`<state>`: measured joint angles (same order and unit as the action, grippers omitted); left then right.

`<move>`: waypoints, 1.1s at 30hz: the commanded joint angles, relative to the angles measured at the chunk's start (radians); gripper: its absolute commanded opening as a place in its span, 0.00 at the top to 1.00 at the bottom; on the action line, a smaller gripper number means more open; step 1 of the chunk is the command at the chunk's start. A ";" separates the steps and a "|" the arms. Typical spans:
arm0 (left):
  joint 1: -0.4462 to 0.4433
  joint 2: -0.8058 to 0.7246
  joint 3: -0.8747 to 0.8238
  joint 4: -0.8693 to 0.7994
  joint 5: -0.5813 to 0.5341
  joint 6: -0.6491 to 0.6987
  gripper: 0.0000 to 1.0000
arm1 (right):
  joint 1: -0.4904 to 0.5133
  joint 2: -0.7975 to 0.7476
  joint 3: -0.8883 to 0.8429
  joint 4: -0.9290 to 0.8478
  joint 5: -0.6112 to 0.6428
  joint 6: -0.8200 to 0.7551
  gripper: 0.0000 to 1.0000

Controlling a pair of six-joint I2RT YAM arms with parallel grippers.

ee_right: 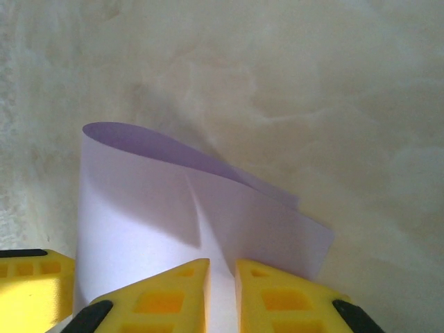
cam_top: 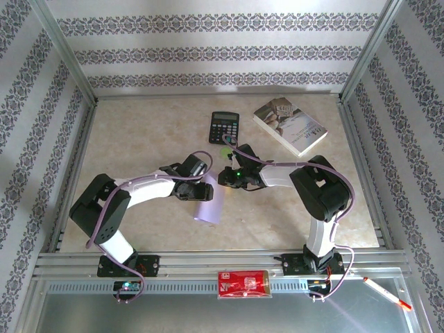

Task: Fold a paper plane with a square sheet of paper (pick it up from the middle)
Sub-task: First fold the square sheet of paper in half at the center of the table.

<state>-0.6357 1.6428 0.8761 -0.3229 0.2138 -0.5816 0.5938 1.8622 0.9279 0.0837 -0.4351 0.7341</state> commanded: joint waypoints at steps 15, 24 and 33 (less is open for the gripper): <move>-0.034 0.044 0.014 0.022 -0.055 -0.047 0.57 | 0.009 0.001 0.035 -0.022 -0.021 -0.024 0.80; -0.033 0.040 0.008 -0.002 -0.061 -0.066 0.63 | -0.046 -0.104 -0.010 -0.041 -0.034 -0.029 0.77; -0.045 0.026 -0.013 -0.010 -0.088 -0.149 0.66 | -0.100 -0.179 -0.057 -0.091 -0.011 -0.065 0.76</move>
<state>-0.6544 1.6608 0.8871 -0.3401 0.1265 -0.6800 0.4984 1.7042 0.8951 0.0299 -0.4587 0.7002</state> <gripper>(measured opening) 0.339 0.241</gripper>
